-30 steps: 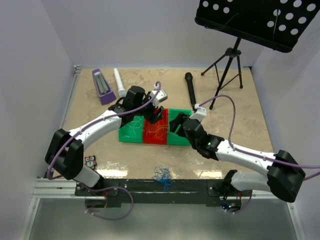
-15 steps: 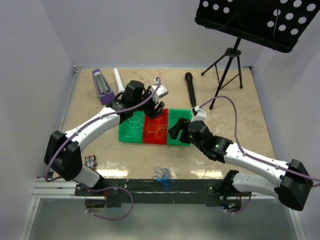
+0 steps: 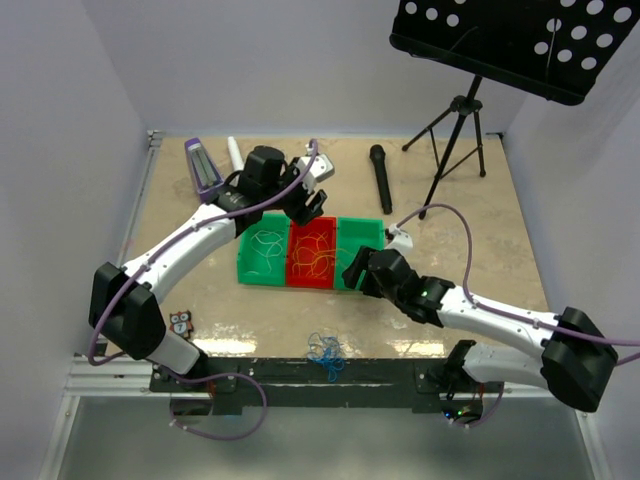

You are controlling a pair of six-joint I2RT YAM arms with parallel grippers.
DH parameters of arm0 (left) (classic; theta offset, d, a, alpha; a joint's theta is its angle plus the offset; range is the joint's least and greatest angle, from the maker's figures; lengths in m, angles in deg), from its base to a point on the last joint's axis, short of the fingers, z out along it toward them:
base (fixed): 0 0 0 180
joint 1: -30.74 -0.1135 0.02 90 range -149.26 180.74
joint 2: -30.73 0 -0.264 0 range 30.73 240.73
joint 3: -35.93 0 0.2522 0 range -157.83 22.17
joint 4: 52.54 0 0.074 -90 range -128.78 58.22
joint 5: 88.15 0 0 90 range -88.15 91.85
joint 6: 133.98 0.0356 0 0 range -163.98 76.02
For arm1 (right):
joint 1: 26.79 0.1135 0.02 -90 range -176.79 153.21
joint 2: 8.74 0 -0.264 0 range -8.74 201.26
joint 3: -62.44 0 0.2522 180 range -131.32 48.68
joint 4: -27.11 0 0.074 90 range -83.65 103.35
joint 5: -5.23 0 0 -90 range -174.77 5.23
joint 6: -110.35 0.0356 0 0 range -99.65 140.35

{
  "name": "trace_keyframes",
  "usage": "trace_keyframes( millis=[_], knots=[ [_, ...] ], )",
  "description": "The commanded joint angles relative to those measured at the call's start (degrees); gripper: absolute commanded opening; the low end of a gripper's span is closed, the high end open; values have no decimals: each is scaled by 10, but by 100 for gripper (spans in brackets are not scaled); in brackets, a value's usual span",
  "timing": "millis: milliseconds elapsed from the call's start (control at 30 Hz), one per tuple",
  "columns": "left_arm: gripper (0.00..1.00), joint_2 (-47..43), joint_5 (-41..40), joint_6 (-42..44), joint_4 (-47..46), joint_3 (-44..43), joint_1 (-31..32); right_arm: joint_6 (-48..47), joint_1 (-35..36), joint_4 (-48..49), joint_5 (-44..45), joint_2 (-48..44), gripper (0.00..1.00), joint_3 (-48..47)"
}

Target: Untangle the cables

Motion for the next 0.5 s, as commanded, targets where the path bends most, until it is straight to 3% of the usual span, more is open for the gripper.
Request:
trace_keyframes(
  millis=[0, 267, 467],
  knots=[
    [68, -8, 7, 1, 14, -15, -11, 26, -1, 65, 81, -15, 71, -1],
    [68, -19, 21, 3, 11, 6, -16, 36, -1, 107, 146, 3, 59, 4],
    [67, -25, 19, -4, 3, 14, -19, 15, -1, 128, 176, 38, 38, -14]
  ],
)
